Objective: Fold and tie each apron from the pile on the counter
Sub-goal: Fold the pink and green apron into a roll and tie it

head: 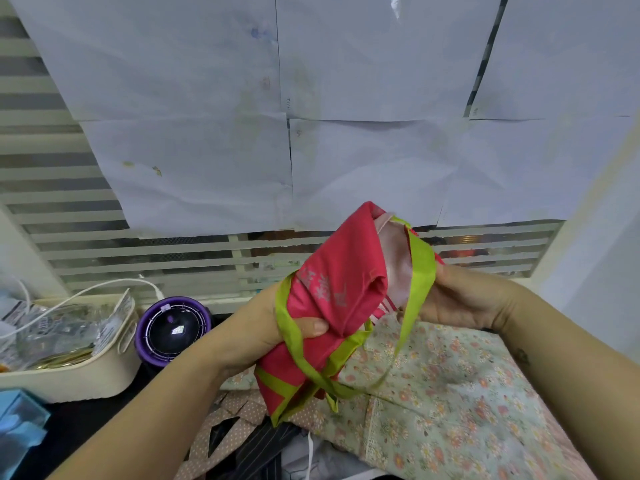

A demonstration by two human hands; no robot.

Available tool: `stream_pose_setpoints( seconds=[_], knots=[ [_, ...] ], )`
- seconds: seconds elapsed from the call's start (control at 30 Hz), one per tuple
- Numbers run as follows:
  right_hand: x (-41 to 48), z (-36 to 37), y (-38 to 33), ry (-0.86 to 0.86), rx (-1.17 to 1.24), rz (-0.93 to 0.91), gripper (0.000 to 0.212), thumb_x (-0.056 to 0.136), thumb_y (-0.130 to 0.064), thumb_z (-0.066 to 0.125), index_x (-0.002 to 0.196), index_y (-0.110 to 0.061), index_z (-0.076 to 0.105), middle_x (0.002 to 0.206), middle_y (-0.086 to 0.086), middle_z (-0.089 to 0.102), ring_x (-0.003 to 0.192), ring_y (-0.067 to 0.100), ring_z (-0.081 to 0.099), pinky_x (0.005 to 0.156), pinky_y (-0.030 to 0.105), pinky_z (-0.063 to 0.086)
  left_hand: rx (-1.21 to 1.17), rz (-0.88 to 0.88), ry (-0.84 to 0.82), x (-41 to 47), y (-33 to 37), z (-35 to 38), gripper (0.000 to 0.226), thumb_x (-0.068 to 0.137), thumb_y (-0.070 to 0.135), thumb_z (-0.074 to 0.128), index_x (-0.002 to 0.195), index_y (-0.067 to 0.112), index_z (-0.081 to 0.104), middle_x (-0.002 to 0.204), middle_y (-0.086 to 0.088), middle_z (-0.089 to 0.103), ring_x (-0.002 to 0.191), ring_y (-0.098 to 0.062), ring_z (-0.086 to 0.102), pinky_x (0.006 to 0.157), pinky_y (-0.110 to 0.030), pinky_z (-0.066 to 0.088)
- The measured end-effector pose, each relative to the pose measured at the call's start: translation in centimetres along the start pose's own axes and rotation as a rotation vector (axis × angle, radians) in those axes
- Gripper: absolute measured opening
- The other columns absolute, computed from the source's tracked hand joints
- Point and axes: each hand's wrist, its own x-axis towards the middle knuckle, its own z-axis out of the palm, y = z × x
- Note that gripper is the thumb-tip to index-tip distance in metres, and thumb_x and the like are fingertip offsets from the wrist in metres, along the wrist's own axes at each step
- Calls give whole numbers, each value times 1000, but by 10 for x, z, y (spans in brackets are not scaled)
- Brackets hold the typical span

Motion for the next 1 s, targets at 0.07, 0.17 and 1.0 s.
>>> stream_pose_setpoints(
  seconds=[0.07, 0.17, 1.0],
  knots=[
    [1, 3, 12, 65, 34, -5, 63, 46, -45, 94, 95, -12, 72, 103, 17, 51, 98, 26, 42, 88, 38, 47, -42, 15, 5, -1, 1, 1, 57, 47, 37, 92, 100, 31, 73, 107, -7, 72, 96, -25, 70, 78, -30, 56],
    [-1, 13, 13, 80, -47, -65, 41, 47, -39, 94, 77, -19, 75, 84, 0, 67, 87, 16, 62, 92, 36, 47, -49, 38, 52, 0, 0, 1, 59, 47, 37, 92, 101, 26, 72, 104, -7, 73, 92, -24, 70, 74, -27, 56],
    [-6, 57, 24, 404, 628, -416, 38, 43, -20, 89, 61, -11, 57, 40, -5, 32, 37, 9, 29, 64, 33, 56, -73, 79, 851, 26, -13, -25, 41, 79, 7, 74, 111, 23, 57, 102, -4, 68, 93, -25, 67, 81, -41, 55]
  ],
)
